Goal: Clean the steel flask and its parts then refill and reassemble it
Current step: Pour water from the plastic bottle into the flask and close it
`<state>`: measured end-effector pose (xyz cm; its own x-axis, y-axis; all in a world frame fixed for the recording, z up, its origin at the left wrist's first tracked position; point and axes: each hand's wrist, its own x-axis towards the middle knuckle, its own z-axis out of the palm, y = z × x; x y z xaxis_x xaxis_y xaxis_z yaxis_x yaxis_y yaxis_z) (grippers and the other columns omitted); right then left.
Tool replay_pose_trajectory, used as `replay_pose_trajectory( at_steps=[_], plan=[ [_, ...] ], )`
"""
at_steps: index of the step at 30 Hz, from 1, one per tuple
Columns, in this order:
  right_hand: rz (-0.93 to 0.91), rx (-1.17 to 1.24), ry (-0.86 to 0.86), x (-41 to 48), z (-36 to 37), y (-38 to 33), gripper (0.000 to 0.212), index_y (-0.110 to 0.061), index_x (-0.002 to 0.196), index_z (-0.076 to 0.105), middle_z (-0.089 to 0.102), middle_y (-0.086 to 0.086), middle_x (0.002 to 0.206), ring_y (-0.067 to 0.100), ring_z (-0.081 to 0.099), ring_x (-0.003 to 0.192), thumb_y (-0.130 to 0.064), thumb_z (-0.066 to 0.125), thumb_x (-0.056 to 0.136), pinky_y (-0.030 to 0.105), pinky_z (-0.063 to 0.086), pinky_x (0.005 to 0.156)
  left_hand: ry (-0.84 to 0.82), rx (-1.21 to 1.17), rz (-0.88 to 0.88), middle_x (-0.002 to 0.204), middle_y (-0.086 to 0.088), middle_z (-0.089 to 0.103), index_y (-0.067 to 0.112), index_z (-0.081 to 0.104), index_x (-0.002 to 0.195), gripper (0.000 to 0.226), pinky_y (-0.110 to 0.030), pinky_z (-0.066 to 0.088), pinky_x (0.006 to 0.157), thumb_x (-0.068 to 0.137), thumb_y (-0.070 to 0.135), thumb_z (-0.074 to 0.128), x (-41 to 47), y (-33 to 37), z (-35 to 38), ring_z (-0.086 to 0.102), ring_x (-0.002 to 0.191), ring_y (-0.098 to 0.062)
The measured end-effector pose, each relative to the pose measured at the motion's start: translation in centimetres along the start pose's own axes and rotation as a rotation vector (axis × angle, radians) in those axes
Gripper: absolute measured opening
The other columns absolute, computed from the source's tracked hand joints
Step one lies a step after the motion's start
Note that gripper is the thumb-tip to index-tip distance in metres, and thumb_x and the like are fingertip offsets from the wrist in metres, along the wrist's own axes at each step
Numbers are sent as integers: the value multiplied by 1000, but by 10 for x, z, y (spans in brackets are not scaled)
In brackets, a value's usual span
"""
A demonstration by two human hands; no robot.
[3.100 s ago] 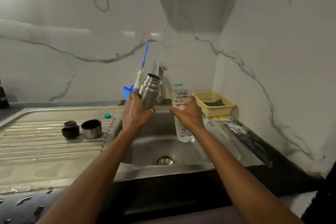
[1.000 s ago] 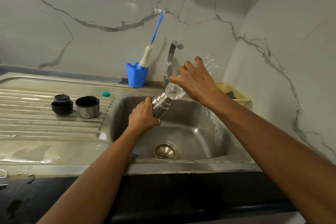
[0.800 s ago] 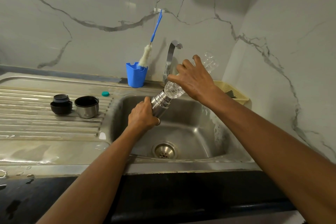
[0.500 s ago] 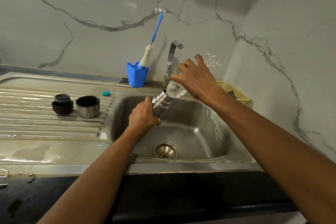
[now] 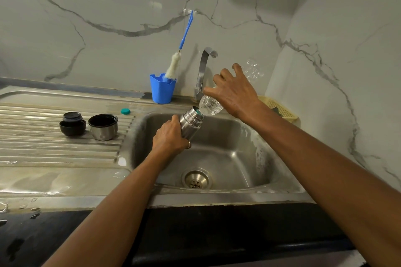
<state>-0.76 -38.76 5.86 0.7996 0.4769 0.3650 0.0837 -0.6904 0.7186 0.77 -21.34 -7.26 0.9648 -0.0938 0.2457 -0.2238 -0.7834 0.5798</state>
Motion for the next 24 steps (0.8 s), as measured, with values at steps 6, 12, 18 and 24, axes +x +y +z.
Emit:
replay_pose_trajectory(
  at_steps=[6, 12, 18, 24],
  plan=[
    [-6, -27, 9, 3, 0, 0, 45, -31, 134, 51, 56, 13, 133, 34, 49, 125, -18, 69, 95, 58, 26, 113, 5, -2, -4, 117, -8, 60, 14, 45, 126, 69, -36, 42, 75, 72, 26, 87, 0, 1, 0, 51, 91, -21],
    [-3, -30, 14, 4, 2, -1, 43, -31, 133, 52, 55, 12, 134, 33, 49, 125, -20, 69, 95, 58, 26, 114, 2, -4, -12, 116, -7, 60, 15, 45, 124, 69, -37, 43, 75, 71, 27, 87, 0, 0, 1, 52, 90, -21],
    [0, -27, 21, 3, 3, 0, 44, -30, 133, 52, 56, 12, 133, 33, 49, 124, -18, 70, 95, 57, 26, 113, -1, -2, -18, 117, -8, 60, 15, 45, 124, 69, -36, 42, 75, 71, 27, 87, 1, 1, 1, 52, 91, -22],
    [1, -38, 27, 5, 4, -1, 44, -32, 132, 53, 57, 12, 133, 33, 50, 124, -20, 71, 94, 57, 28, 113, -2, 1, -20, 116, -7, 60, 15, 45, 124, 69, -36, 42, 75, 71, 28, 87, 1, 1, 1, 52, 90, -21]
  ],
)
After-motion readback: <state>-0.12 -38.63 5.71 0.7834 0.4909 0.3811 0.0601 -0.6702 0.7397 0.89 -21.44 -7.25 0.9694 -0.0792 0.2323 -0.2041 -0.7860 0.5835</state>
